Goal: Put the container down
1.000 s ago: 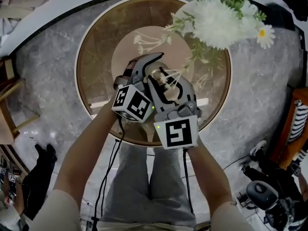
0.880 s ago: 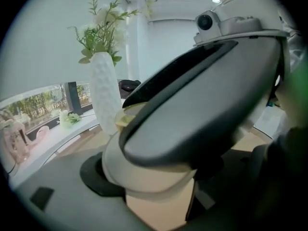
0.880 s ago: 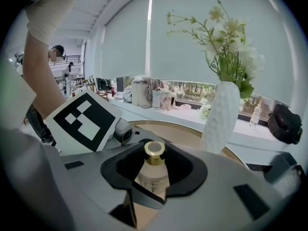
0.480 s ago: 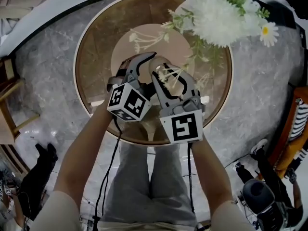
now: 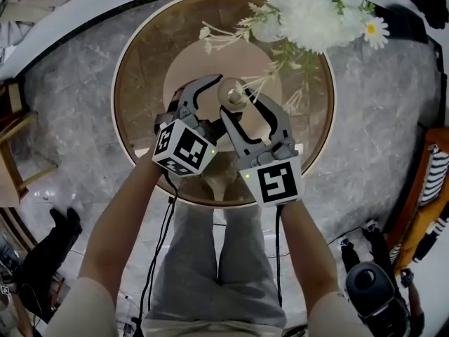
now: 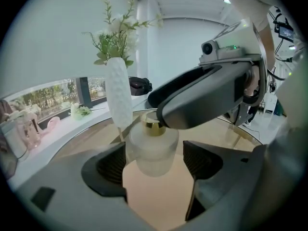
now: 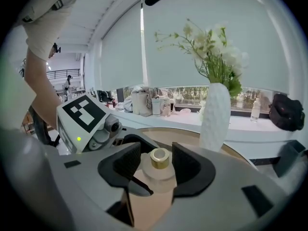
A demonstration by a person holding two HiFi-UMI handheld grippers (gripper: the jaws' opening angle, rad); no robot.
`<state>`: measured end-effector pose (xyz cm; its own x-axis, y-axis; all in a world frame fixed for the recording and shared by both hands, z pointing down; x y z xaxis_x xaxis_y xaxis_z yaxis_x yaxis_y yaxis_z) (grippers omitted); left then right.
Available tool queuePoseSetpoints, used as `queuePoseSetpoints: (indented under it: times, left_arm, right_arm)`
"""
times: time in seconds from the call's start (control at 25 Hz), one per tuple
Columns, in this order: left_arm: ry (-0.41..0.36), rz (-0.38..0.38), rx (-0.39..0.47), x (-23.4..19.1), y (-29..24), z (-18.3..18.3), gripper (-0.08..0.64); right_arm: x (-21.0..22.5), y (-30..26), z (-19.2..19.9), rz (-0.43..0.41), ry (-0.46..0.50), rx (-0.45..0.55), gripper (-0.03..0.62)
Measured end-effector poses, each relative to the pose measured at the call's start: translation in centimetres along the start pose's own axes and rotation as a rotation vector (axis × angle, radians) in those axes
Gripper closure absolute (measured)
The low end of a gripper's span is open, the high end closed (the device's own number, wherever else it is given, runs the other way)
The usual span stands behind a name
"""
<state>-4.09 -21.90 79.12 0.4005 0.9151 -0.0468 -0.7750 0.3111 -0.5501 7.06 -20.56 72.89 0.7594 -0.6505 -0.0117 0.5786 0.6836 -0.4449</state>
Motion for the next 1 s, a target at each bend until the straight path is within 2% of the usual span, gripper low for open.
queuePoseSetpoints:
  times: [0.24,0.4,0.6,0.68,0.8,0.84,0.92,1.0]
  left_arm:
    - [0.070,-0.028,0.028,0.4,3.6,-1.7,0.195]
    - [0.095,-0.049,0.090,1.2,7.3,-4.1,0.205]
    - [0.113,-0.142,0.111,1.2,11.7,-8.6,0.230]
    - [0.127,-0.187,0.140,1.2,13.5,-10.7,0.305]
    - [0.131,-0.227,0.180,1.2,15.9,-13.7,0.344]
    - [0.128,-0.236,0.185,1.1,16.6,-14.7,0.384]
    - [0.128,-0.232,0.182,1.2,17.9,-16.6,0.449]
    - [0.133,-0.223,0.188,1.8,19.4,-18.6,0.480]
  right_arm:
    - [0.0,2.5,-2.5,0.054,-0.012,0.013,0.417]
    - [-0.3,4.6,-5.3,0.080,-0.037,0.015,0.476]
    - [-0.5,7.8,-9.6,0.122,-0.048,0.021,0.517]
    - [-0.6,9.3,-11.5,0.141,-0.059,0.030,0.526]
    - [-0.8,11.4,-14.2,0.157,-0.077,0.046,0.537]
    - [-0.7,12.1,-15.1,0.164,-0.079,0.054,0.538]
    - [-0.7,13.4,-17.1,0.182,-0.080,0.072,0.545]
    - [-0.8,15.1,-19.2,0.195,-0.086,0.086,0.548]
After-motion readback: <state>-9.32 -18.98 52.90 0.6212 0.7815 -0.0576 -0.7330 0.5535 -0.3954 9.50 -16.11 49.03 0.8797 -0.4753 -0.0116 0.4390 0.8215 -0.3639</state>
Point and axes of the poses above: the fingertips, and each gripper's own axes: y backward along the fingers, x to its right, z out of its underside, the point moved 10 cm from there along y, backward along the fingers, and after that the axes turned 6 degrees about z, right-handed, at the moved point
